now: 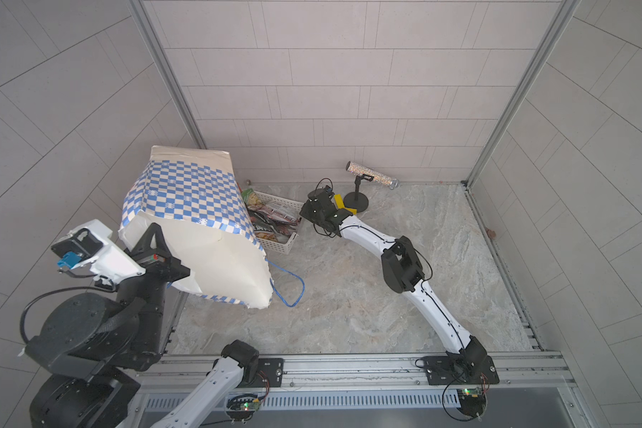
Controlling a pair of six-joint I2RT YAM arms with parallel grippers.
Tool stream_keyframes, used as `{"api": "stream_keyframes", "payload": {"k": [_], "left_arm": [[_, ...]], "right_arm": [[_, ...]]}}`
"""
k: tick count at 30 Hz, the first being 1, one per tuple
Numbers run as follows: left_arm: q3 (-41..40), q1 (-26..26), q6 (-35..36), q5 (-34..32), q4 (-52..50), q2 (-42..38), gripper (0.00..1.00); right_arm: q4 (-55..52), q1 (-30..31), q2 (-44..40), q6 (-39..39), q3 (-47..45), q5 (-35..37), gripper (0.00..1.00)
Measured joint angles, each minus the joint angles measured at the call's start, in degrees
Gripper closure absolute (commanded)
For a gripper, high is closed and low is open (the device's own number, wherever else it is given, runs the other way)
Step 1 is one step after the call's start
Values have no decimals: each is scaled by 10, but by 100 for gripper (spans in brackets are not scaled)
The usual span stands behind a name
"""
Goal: Place the condiment packets inside the bag
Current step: Move the storage box to the center of the board.
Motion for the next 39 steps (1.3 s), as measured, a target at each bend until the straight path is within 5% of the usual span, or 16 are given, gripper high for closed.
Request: {"api": "stream_keyframes", "payload": {"k": [12, 18, 29, 39], "left_arm": [[44, 0, -11, 17, 9, 38, 100], [50, 0, -21, 28, 10, 54, 100], [-10, 0, -81, 91, 3, 66, 100], [-183, 0, -171, 232, 13, 145, 100]], "right_arm": [[78, -36, -380, -60, -574, -97, 100], [24, -140, -559, -155, -765, -159, 100], [-97, -552, -655, -326, -816, -191, 100], [-103, -632, -562, -347, -676, -150, 94]]}}
